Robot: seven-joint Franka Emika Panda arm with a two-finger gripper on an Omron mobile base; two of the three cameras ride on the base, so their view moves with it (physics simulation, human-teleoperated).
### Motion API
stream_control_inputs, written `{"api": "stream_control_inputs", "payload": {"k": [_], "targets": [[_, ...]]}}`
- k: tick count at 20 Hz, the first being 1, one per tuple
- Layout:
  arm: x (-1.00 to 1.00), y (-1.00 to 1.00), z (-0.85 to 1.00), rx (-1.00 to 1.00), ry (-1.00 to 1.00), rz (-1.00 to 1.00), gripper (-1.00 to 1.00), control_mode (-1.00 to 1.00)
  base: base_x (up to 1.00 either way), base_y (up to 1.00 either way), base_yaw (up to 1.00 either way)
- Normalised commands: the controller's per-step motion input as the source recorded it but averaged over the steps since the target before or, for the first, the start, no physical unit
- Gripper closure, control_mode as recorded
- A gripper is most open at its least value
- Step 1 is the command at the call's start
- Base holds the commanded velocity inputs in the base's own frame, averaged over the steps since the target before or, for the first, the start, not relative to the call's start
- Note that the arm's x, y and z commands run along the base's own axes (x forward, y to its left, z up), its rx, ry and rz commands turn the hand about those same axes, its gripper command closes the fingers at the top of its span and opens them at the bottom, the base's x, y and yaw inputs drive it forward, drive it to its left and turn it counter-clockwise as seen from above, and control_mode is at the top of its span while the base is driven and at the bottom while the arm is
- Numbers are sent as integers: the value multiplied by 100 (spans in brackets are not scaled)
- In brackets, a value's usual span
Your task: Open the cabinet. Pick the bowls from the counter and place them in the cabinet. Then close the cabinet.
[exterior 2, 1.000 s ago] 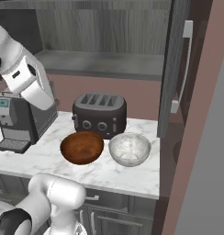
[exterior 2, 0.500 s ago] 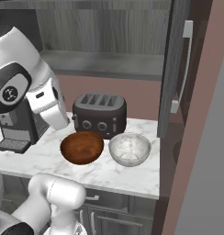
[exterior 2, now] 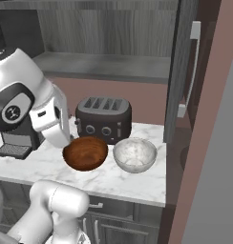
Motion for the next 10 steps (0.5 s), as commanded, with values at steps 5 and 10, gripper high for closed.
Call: {"api": "stream_control_inputs", "payload": {"k": [5, 10], "targets": [[0, -6, -27, 0, 11, -24, -100, -100, 0, 0, 0], [-1, -10, -15, 1, 1, -17, -100, -100, 0, 0, 0]]}}
